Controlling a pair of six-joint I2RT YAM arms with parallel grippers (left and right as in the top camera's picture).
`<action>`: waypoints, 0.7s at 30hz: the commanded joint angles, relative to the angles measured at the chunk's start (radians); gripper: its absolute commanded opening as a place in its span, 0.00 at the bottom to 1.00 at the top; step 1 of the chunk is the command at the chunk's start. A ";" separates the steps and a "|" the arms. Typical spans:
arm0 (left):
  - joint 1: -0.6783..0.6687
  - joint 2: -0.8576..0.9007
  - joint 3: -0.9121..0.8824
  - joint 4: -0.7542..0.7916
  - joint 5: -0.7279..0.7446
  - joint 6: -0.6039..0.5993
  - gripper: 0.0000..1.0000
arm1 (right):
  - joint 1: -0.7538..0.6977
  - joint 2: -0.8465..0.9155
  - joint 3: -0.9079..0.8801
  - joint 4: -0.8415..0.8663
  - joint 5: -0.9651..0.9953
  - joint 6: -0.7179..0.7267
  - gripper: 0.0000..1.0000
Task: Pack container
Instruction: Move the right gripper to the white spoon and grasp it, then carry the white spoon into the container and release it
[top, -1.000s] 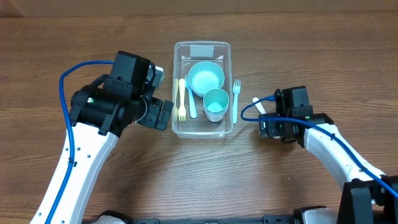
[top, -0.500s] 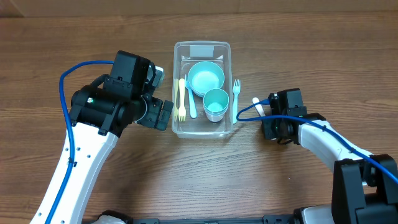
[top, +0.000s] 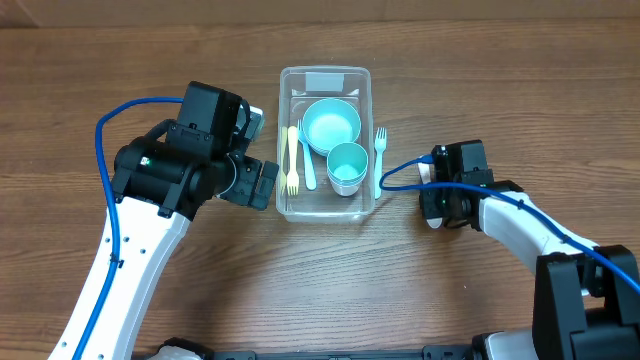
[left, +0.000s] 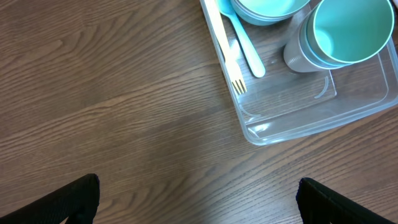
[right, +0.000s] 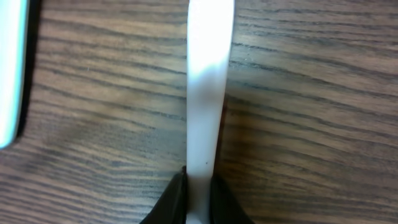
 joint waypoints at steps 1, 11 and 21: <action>0.005 0.003 -0.004 0.003 0.020 0.016 1.00 | -0.003 0.021 0.068 -0.015 0.001 0.097 0.04; 0.005 0.003 -0.004 0.003 0.019 0.016 1.00 | -0.001 -0.080 0.549 -0.339 -0.260 0.117 0.04; 0.005 0.003 -0.004 0.003 0.019 0.016 1.00 | 0.338 -0.111 0.567 -0.182 -0.327 0.211 0.04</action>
